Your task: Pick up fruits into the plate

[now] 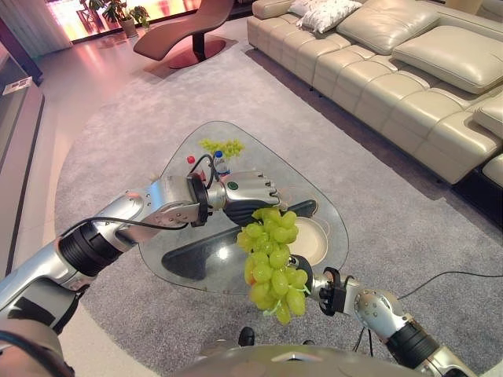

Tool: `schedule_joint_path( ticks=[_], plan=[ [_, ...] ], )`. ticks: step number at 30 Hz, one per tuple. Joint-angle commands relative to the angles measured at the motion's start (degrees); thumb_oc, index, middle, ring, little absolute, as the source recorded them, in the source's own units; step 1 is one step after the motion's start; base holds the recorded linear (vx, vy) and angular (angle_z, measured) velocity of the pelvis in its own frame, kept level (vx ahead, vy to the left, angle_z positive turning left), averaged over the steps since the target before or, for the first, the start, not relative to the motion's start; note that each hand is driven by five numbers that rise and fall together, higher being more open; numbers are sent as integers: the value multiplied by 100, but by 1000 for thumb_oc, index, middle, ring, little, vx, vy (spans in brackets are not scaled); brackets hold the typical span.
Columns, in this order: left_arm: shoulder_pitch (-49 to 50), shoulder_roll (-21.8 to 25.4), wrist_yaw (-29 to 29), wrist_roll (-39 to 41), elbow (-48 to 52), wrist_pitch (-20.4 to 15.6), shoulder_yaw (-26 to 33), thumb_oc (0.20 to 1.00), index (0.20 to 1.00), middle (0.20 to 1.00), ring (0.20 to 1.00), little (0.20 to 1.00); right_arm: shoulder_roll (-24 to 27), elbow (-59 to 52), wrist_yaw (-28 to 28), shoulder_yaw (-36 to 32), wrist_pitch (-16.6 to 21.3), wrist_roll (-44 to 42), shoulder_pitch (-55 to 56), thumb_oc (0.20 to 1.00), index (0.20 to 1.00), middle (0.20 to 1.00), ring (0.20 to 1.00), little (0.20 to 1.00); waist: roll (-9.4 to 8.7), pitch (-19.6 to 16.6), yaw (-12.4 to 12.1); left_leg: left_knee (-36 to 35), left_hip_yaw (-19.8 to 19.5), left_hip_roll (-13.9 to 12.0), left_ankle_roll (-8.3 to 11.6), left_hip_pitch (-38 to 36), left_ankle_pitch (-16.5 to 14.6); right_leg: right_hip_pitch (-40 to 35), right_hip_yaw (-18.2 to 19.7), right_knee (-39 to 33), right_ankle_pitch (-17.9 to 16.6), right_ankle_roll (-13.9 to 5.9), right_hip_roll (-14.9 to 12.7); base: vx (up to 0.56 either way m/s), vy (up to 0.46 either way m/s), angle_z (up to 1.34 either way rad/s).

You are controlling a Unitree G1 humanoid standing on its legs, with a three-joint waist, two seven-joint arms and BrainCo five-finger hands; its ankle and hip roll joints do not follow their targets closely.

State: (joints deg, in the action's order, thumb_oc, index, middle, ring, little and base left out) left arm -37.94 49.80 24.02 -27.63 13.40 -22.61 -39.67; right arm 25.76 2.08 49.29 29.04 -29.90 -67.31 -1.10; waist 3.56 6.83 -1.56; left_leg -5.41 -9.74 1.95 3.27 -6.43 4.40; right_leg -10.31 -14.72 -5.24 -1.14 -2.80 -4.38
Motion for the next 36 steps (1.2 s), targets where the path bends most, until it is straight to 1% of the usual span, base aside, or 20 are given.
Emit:
schedule_joint_path(
  ticks=[1, 8, 9, 10, 11, 12, 21, 22, 24, 28, 29, 30, 31, 33, 34, 36],
  plan=[
    [-308, -132, -92, 172, -288, 19, 131, 200, 200, 200, 200, 200, -377, -715, 170, -23, 257, -416, -382, 200, 200, 200, 200, 200, -171, 2, -157, 143, 796, 42, -18, -492, -921, -51, 239, 92, 251, -380, -122, 0, 0, 0],
    [-221, -140, -106, 269, -296, 108, 183, 200, 200, 200, 200, 200, -365, -661, 190, -40, 330, -453, -325, 200, 200, 200, 200, 200, -164, 14, -158, 159, 783, 46, -25, -502, -928, -64, 235, 114, 271, -369, -124, 5, 0, 0],
    [-170, -157, -88, 303, -290, 176, 211, 385, 385, 385, 385, 385, -378, -656, 160, -46, 377, -467, -298, 200, 200, 200, 200, 200, -165, 15, -160, 169, 777, 46, -26, -502, -930, -65, 232, 123, 276, -366, -125, 0, 0, 0],
    [-159, -164, -86, 322, -301, 188, 223, 548, 548, 548, 548, 548, -380, -651, 158, -54, 374, -474, -299, 200, 200, 200, 200, 200, -165, 16, -159, 169, 773, 46, -27, -503, -930, -65, 233, 125, 277, -364, -124, 0, 0, 0],
    [-143, -177, -79, 336, -314, 217, 238, 944, 944, 944, 944, 944, -383, -645, 149, -64, 383, -482, -299, 200, 200, 200, 200, 200, -165, 19, -160, 170, 768, 46, -28, -504, -930, -66, 233, 128, 278, -362, -122, 0, 0, 0],
    [-105, -196, -91, 347, -331, 277, 263, 1000, 1000, 1000, 1000, 1000, -389, -638, 137, -76, 413, -461, -279, 200, 200, 200, 200, 200, -166, 22, -162, 174, 764, 45, -30, -506, -931, -66, 233, 135, 281, -360, -122, 33, -2, 0],
    [488, -316, -188, 495, -551, 722, 737, 1000, 1000, 1000, 1000, 1000, -341, -488, -52, -397, 811, -250, -116, 200, 200, 200, 200, 200, -211, 37, -191, 218, 763, 29, -35, -507, -942, -79, 211, 161, 290, -341, -116, 40, -11, 0],
    [665, -328, -267, 607, -670, 871, 864, 1000, 1000, 1000, 1000, 1000, -299, -414, -69, -500, 922, -135, -83, 200, 200, 200, 200, 200, -228, 53, -201, 230, 764, 24, -40, -504, -943, -76, 205, 175, 297, -332, -113, 41, -12, 0],
    [940, -351, -360, 734, -834, 1024, 1060, 1000, 1000, 1000, 1000, 1000, -245, -299, -79, -680, 1015, -44, -32, 200, 200, 200, 200, 200, -244, 66, -215, 237, 755, 25, -50, -512, -939, -86, 193, 188, 301, -319, -107, 66, -10, 0],
    [1429, -419, -566, 786, -1043, 1163, 1334, 1000, 1000, 1000, 1000, 1000, -206, -150, -128, -918, 1155, 91, 81, 200, 200, 200, 200, 200, -273, 88, -236, 256, 745, 14, -57, -516, -942, -90, 178, 219, 315, -302, -100, 55, -2, 0],
    [1701, -486, -733, 822, -1200, 1274, 1441, 1000, 1000, 1000, 1000, 1000, -167, -40, -203, -1053, 1274, 171, 123, 200, 200, 200, 200, 200, -293, 129, -254, 299, 745, 3, -57, -489, -940, -70, 162, 259, 320, -294, -109, 31, 1, 0],
    [1741, -498, -765, 848, -1232, 1293, 1462, 1000, 1000, 1000, 1000, 1000, -157, -20, -208, -1078, 1288, 173, 125, 200, 200, 200, 200, 200, -295, 133, -256, 305, 744, 1, -57, -484, -940, -67, 159, 264, 322, -293, -109, 49, 6, 1],
    [1968, -571, -887, 875, -1432, 1321, 1592, 1000, 1000, 1000, 1000, 1000, -121, 98, -244, -1240, 1341, 201, 149, 200, 200, 200, 200, 200, -314, 160, -276, 318, 740, -7, -61, -472, -942, -60, 148, 276, 326, -283, -104, 49, 11, 1],
    [2165, -649, -977, 935, -1549, 1466, 1681, 1000, 1000, 1000, 1000, 1000, -92, 183, -318, -1355, 1421, 283, 185, 200, 200, 200, 200, 200, -328, 181, -281, 322, 736, -8, -66, -470, -940, -53, 145, 286, 325, -275, -97, 58, 10, 1],
    [2459, -704, -1155, 1112, -1768, 1575, 1800, 1000, 1000, 1000, 1000, 1000, -20, 303, -404, -1529, 1513, 311, 226, 200, 200, 200, 200, 200, -351, 220, -307, 338, 733, -15, -70, -460, -934, -44, 131, 307, 326, -267, -89, 56, 5, 0],
    [2651, -778, -1258, 1244, -2020, 1725, 1882, 1000, 1000, 1000, 1000, 1000, 11, 440, -532, -1683, 1584, 353, 215, 200, 200, 200, 200, 200, -365, 266, -323, 379, 735, -25, -72, -430, -942, -17, 128, 346, 340, -256, -87, 29, 3, 0]
  ],
)
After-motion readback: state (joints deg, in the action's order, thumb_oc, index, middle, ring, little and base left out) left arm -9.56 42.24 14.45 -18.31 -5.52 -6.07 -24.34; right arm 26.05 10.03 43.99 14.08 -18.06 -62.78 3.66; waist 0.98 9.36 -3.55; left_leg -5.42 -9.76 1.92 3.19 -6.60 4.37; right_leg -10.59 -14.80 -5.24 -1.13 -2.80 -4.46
